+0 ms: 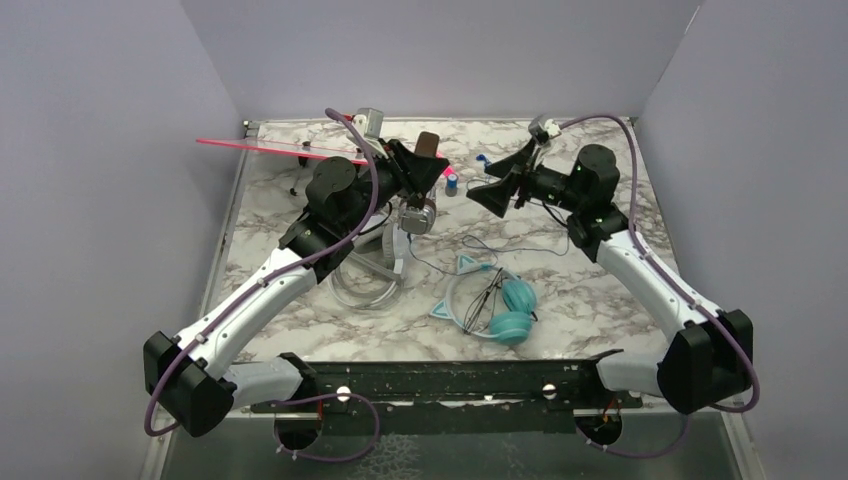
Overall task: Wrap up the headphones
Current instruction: Adjust the headphones.
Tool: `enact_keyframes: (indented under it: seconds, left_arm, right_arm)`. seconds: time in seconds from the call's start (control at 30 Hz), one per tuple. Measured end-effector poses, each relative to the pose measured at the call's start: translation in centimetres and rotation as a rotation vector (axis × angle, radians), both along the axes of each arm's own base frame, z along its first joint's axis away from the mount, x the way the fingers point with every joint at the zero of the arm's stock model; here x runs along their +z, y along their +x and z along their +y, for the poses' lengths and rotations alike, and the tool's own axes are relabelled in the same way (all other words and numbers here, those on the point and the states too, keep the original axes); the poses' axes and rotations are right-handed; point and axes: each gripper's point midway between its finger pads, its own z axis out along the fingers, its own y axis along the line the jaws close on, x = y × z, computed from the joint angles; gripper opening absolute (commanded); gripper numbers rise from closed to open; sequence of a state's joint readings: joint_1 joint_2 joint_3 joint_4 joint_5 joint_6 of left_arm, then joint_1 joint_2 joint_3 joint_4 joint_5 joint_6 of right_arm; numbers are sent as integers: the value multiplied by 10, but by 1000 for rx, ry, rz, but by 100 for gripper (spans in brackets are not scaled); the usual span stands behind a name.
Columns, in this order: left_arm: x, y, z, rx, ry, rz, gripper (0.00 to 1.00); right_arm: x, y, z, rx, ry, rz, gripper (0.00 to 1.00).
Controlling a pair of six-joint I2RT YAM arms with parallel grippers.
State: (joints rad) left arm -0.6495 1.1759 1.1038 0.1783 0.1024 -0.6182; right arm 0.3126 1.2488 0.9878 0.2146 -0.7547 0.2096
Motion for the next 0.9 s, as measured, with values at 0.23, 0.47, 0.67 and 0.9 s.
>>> enact_keyframes:
  seconds: [0.23, 0.47, 0.67, 0.9]
  left_arm:
    - [11, -22, -16, -145, -89, 34, 0]
    - [18, -35, -23, -225, -141, 44, 0]
    - [14, -40, -25, -255, -153, 57, 4]
    - [-6, -36, -5, -138, -37, 114, 99]
  right_arm:
    - [3, 15, 34, 136, 92, -58, 85]
    - [8, 21, 64, 189, 159, -66, 65]
    - [21, 22, 75, 215, 221, -77, 1]
    - [11, 29, 70, 138, 77, -84, 1]
